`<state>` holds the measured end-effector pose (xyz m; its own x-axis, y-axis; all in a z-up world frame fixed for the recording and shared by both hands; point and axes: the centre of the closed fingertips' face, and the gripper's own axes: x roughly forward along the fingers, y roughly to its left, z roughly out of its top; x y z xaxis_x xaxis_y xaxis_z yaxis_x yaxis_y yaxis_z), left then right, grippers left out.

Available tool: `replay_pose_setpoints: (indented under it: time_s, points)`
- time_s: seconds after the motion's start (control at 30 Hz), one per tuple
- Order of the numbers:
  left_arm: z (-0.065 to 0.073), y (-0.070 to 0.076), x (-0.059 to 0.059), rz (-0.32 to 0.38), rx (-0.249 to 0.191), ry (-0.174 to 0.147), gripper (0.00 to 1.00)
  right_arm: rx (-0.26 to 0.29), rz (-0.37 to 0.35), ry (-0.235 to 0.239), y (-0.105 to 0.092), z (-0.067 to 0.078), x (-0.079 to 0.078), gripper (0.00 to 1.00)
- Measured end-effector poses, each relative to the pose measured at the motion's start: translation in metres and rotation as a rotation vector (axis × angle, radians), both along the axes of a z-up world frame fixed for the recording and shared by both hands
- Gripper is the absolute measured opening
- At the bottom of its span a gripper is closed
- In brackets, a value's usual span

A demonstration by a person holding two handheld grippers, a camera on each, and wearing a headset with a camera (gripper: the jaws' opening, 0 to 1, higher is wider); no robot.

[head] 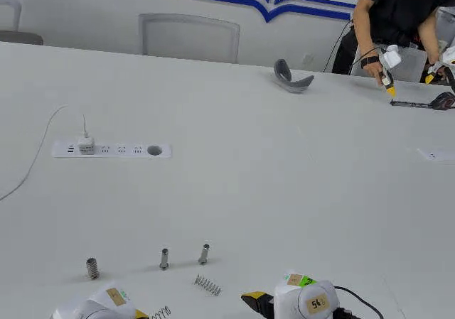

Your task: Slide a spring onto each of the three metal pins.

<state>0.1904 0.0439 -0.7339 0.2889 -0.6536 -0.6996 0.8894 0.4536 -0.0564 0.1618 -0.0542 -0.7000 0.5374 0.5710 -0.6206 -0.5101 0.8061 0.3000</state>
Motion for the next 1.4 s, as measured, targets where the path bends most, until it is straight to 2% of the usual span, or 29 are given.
replay_pose_setpoints:
  time_s: [0.3, 0.63, 0.97, 1.23, 1.4]
  points:
    - [0.011, 0.007, -0.009, -0.007, -0.012, -0.014, 0.1, 0.025, 0.009, -0.005, 0.006, 0.005, 0.002, 0.72]
    - [0.022, 0.005, -0.014, -0.028, -0.028, -0.029, 0.1, 0.065, 0.028, 0.002, 0.016, 0.009, 0.002, 0.65]
    - [0.036, -0.007, -0.022, -0.074, -0.045, -0.05, 0.1, 0.126, 0.038, 0.025, 0.028, 0.013, 0.004, 0.56]
    - [0.038, -0.018, -0.032, -0.119, -0.048, -0.065, 0.1, 0.187, 0.068, 0.06, 0.039, 0.015, -0.002, 0.48]
    - [0.046, -0.029, -0.039, -0.151, -0.062, -0.075, 0.1, 0.22, 0.075, 0.083, 0.043, 0.014, -0.007, 0.4]
